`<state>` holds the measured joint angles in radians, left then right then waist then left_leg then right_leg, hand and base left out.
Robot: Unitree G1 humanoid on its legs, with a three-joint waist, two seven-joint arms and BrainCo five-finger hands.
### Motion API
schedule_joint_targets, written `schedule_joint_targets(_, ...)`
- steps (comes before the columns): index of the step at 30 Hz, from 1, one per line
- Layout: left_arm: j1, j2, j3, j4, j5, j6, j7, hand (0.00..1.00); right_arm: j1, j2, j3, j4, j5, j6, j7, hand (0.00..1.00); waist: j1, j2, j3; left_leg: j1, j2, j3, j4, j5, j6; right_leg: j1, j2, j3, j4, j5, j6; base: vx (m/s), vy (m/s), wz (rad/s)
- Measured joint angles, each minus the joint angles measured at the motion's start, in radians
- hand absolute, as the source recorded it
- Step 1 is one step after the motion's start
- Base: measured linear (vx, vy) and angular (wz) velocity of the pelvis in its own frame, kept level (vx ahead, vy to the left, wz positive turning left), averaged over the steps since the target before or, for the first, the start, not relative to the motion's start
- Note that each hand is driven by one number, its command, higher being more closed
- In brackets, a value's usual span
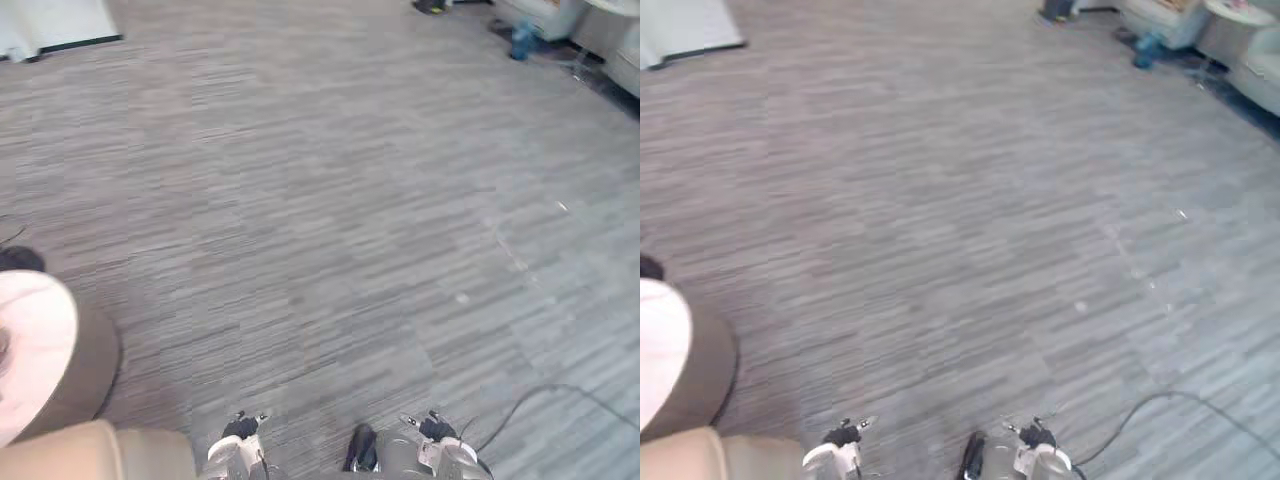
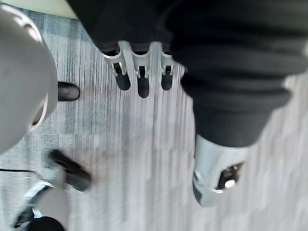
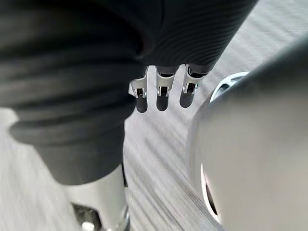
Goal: Pick up cushions and gather them together orderly.
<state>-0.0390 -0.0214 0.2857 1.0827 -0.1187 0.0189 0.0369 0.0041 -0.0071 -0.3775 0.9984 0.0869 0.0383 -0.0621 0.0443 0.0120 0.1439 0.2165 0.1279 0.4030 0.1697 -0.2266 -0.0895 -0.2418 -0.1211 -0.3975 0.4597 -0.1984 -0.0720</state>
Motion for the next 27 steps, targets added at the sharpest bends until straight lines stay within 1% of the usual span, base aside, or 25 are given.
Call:
schedule_joint_targets(2,-0.007,-0.035,0.000,-0.010,0.001,0.000,0.000,0.00,0.015,-0.007,-0.020,0.000,0.000,0.002,-0.001,0.00,-0.003,0.015,-0.001,-0.017,0.026,-0.030,0.132,0.003,-0.006,0.032,0.023,0.021,0.004,-0.040,-0.013,0.32,-0.284,-0.40)
schedule_joint_targets(3,-0.010,-0.036,-0.012,-0.013,0.001,0.000,-0.006,0.00,0.019,-0.010,-0.012,0.000,0.002,0.003,-0.001,0.00,-0.008,0.024,-0.004,-0.108,0.074,-0.079,0.368,0.027,-0.015,0.070,0.047,0.031,-0.019,-0.059,-0.015,0.31,-0.255,-0.33)
schedule_joint_targets(4,-0.010,-0.036,-0.011,-0.020,0.001,0.000,-0.005,0.00,0.021,-0.012,-0.002,0.000,0.002,0.003,-0.001,0.00,-0.009,0.024,0.000,-0.182,0.101,-0.128,0.529,0.061,-0.002,0.100,0.067,0.049,-0.038,-0.072,-0.015,0.32,-0.239,-0.51)
schedule_joint_targets(5,-0.009,-0.035,-0.011,-0.038,0.001,-0.002,-0.004,0.00,0.017,-0.014,0.003,0.000,0.003,0.003,-0.003,0.00,-0.001,0.021,0.003,-0.279,0.123,-0.179,0.731,0.047,0.001,0.147,0.095,0.079,-0.064,-0.087,-0.025,0.26,-0.165,-0.67)
schedule_joint_targets(6,-0.006,-0.032,-0.019,-0.055,0.001,-0.004,-0.003,0.00,0.018,-0.014,0.011,0.002,0.004,0.006,-0.007,0.00,0.011,0.019,0.005,-0.332,0.121,-0.194,0.789,0.027,-0.003,0.179,0.104,0.097,-0.083,-0.093,-0.029,0.32,-0.171,-0.87)
schedule_joint_targets(7,-0.005,-0.031,-0.038,-0.070,0.001,-0.005,-0.003,0.00,0.017,-0.012,0.017,0.006,0.015,0.010,-0.009,0.00,0.015,0.014,0.006,-0.389,0.107,-0.196,0.777,0.006,0.009,0.222,0.108,0.114,-0.111,-0.091,-0.025,0.23,-0.090,-0.65)
schedule_joint_targets(8,-0.005,-0.031,-0.039,-0.073,0.001,-0.006,-0.003,0.00,0.017,-0.012,0.018,0.008,0.023,0.010,-0.010,0.00,0.015,0.012,0.008,-0.406,0.099,-0.195,0.752,-0.002,0.015,0.237,0.109,0.125,-0.122,-0.091,-0.024,0.28,-0.089,-0.74)
schedule_joint_targets(9,-0.005,-0.035,-0.039,-0.087,0.001,-0.013,-0.001,0.00,0.017,-0.010,0.020,0.010,0.042,0.011,-0.014,0.00,0.021,0.010,0.009,-0.445,0.061,-0.199,0.641,-0.018,0.019,0.271,0.113,0.168,-0.154,-0.095,-0.015,0.28,-0.035,-0.78)
schedule_joint_targets(11,-0.006,-0.043,-0.038,-0.097,0.001,-0.013,-0.001,0.00,0.011,-0.002,0.021,0.009,0.044,0.011,-0.016,0.00,0.026,0.009,0.007,-0.467,0.009,-0.239,0.452,-0.019,0.016,0.302,0.119,0.232,-0.183,-0.103,0.000,0.37,0.036,-1.10)
schedule_joint_targets(12,-0.006,-0.043,-0.036,-0.101,0.001,-0.013,0.000,0.00,0.005,0.005,0.029,0.008,0.048,0.010,-0.017,0.00,0.030,0.010,0.006,-0.482,-0.033,-0.320,0.277,0.001,0.007,0.323,0.127,0.295,-0.206,-0.120,0.028,0.32,0.073,-1.15)
schedule_joint_targets(13,-0.006,-0.043,-0.035,-0.101,0.001,-0.013,0.000,0.00,0.004,0.006,0.029,0.008,0.051,0.010,-0.017,0.00,0.033,0.011,0.006,-0.481,-0.040,-0.342,0.235,0.011,0.004,0.329,0.130,0.313,-0.213,-0.123,0.033,0.44,0.137,-1.59)
schedule_joint_targets(14,-0.001,-0.043,-0.035,-0.104,0.002,-0.012,0.000,0.00,0.008,0.009,0.029,0.009,0.053,0.012,-0.019,0.00,0.044,0.010,0.000,-0.482,-0.051,-0.386,0.172,0.066,0.011,0.344,0.136,0.375,-0.219,-0.134,0.040,0.54,0.248,-1.57)
schedule_joint_targets(15,0.005,-0.036,-0.027,-0.106,0.005,-0.012,0.001,0.00,0.017,0.016,0.030,0.009,0.055,0.013,-0.021,0.00,0.049,-0.004,-0.026,-0.473,-0.066,-0.372,0.207,0.105,0.023,0.358,0.119,0.445,-0.211,-0.156,0.060,0.68,0.290,-1.65)
schedule_joint_targets(16,0.007,-0.032,-0.017,-0.102,0.010,-0.009,0.002,0.00,0.026,0.030,0.032,0.002,0.071,0.012,-0.021,0.00,0.042,-0.033,-0.046,-0.455,-0.073,-0.327,0.205,0.077,0.036,0.351,0.097,0.481,-0.184,-0.160,0.071,0.74,0.292,-1.44)
schedule_joint_targets(17,-0.001,-0.034,-0.006,-0.088,0.012,-0.005,0.002,0.00,0.037,0.028,0.037,-0.002,0.073,0.010,-0.020,0.00,0.039,-0.056,-0.045,-0.421,-0.079,-0.280,0.209,0.054,0.053,0.304,0.083,0.507,-0.072,-0.152,0.115,0.56,0.207,-1.21)
schedule_joint_targets(18,-0.008,-0.032,0.001,-0.086,0.016,-0.005,0.001,0.00,0.034,0.038,0.041,-0.001,0.073,0.011,-0.019,0.00,0.048,-0.068,-0.035,-0.371,-0.080,-0.242,0.189,0.050,0.058,0.235,0.077,0.517,0.105,-0.126,0.170,0.49,0.205,-1.18)
schedule_joint_targets(19,-0.010,-0.029,0.001,-0.088,0.016,-0.005,0.002,0.00,0.034,0.043,0.040,-0.006,0.072,0.012,-0.018,0.00,0.052,-0.066,-0.027,-0.332,-0.079,-0.226,0.168,0.047,0.064,0.180,0.072,0.519,0.232,-0.097,0.213,0.33,0.168,-0.99)
schedule_joint_targets(20,-0.008,-0.027,-0.001,-0.081,0.016,-0.001,0.002,0.00,0.030,0.041,0.040,-0.010,0.075,0.008,-0.016,0.00,0.048,-0.058,-0.020,-0.276,-0.080,-0.217,0.141,0.039,0.073,0.115,0.074,0.508,0.369,-0.075,0.232,0.32,0.160,-0.74)
schedule_joint_targets(21,-0.007,-0.029,-0.003,-0.057,0.016,0.005,0.003,0.00,0.030,0.034,0.039,-0.026,0.083,0.008,-0.015,0.00,0.034,-0.052,-0.018,-0.192,-0.077,-0.207,0.112,0.036,0.075,0.079,0.067,0.464,0.474,-0.082,0.218,0.43,0.200,-0.59)
schedule_joint_targets(22,-0.002,-0.030,-0.012,-0.049,0.016,0.011,0.003,0.00,0.036,0.034,0.039,-0.038,0.088,0.005,-0.014,0.00,0.025,-0.039,-0.017,-0.124,-0.067,-0.176,0.077,0.036,0.075,0.057,0.054,0.383,0.473,-0.095,0.187,0.35,0.160,-0.37)
schedule_joint_targets(23,0.002,-0.031,-0.012,-0.050,0.016,0.010,0.003,0.00,0.034,0.034,0.037,-0.038,0.088,0.004,-0.014,0.00,0.025,-0.037,-0.018,-0.098,-0.063,-0.160,0.057,0.036,0.075,0.050,0.050,0.358,0.456,-0.100,0.172,0.32,0.127,-0.27)
schedule_joint_targets(24,0.008,-0.028,-0.019,-0.051,0.016,0.009,0.003,0.00,0.030,0.038,0.032,-0.038,0.089,0.000,-0.013,0.00,0.022,-0.036,-0.019,-0.042,-0.057,-0.124,-0.003,0.035,0.075,0.024,0.035,0.278,0.386,-0.108,0.156,0.27,0.074,-0.18)
schedule_joint_targets(25,0.012,-0.023,-0.037,-0.051,0.016,0.009,0.003,0.00,0.023,0.040,0.017,-0.037,0.089,-0.001,-0.010,0.00,0.018,-0.036,-0.020,-0.012,-0.057,-0.104,-0.053,0.035,0.074,-0.011,0.023,0.217,0.314,-0.111,0.145,0.45,0.078,-0.13)
schedule_joint_targets(26,0.011,-0.020,-0.043,-0.052,0.016,0.010,0.002,0.00,0.010,0.041,-0.008,-0.033,0.090,0.000,-0.006,0.00,0.014,-0.034,-0.020,0.004,-0.052,-0.096,-0.087,0.026,0.059,-0.059,0.026,0.187,0.233,-0.096,0.124,0.48,0.002,-0.05)
schedule_joint_targets(27,0.009,-0.011,-0.052,-0.051,0.017,0.010,0.002,0.00,-0.005,0.040,-0.039,-0.022,0.090,0.001,-0.004,0.00,0.012,-0.032,-0.017,0.010,-0.048,-0.100,-0.104,0.013,0.041,-0.110,0.039,0.187,0.131,-0.057,0.099,0.43,-0.054,-0.05)
